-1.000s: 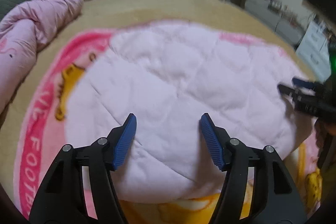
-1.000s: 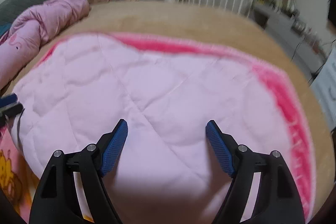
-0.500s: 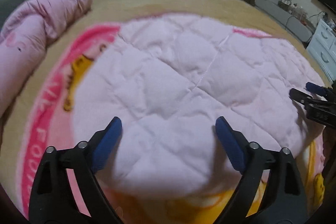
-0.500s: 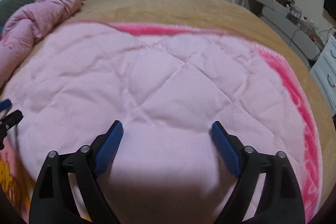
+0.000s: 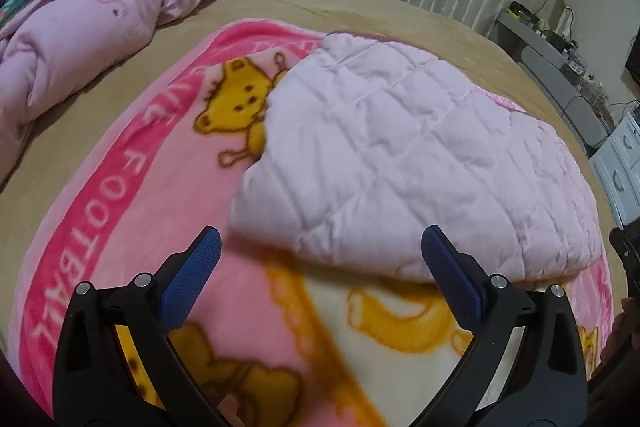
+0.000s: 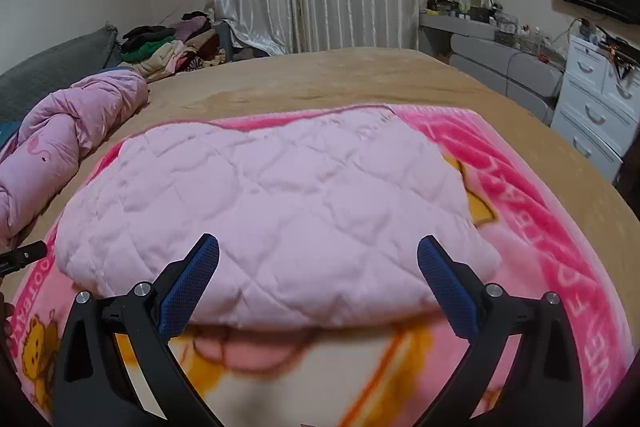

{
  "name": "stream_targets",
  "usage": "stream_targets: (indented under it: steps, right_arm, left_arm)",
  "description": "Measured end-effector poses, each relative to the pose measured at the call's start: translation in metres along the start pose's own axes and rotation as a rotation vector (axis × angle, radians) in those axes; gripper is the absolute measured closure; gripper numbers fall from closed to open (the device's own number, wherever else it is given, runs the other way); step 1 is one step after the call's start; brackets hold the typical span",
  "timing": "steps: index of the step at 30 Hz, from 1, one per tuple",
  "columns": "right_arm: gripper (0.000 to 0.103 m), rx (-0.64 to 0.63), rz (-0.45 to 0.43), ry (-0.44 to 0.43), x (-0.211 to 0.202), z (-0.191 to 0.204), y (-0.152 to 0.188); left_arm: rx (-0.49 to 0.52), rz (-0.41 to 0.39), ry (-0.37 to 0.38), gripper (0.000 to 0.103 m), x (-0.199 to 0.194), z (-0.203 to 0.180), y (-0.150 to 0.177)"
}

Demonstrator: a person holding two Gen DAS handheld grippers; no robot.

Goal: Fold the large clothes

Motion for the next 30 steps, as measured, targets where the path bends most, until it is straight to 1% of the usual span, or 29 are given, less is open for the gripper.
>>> stream_targets:
  steps: [5, 12, 16, 22, 30]
  right_arm:
    - [0.004, 0.051, 0.044, 0.005, -0.009, -0.009, 0.030]
    - [0.004, 0.130, 0.062, 0.027, -0.022, -0.023, 0.063]
    - [0.004, 0.150, 0.065, 0.041, -0.026, -0.027, 0.072]
    - [0.004, 0.222, 0.064, 0.042, -0.029, -0.037, 0.083]
    - [0.004, 0.308, 0.063, 0.052, -0.022, -0.050, 0.090]
  left_arm:
    - [0.008, 0.013, -0.010, 0.009, -0.008, 0.009, 0.022]
    - [0.034, 0.019, -0.029, 0.009, -0.015, 0.009, 0.046]
    - [0.053, 0.025, -0.022, 0.009, -0.020, 0.005, 0.057]
    - [0.074, 0.041, -0.024, 0.009, -0.018, -0.003, 0.069]
    - [0.057, 0.070, -0.019, 0.009, -0.005, -0.009, 0.079]
Point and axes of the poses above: each gripper's, at about its wrist camera, not at the fingertips, and x roughly the way its jaws point, z to its left, y to its underside, the point moved 4 cm from there along x, roughly the way its jaws point
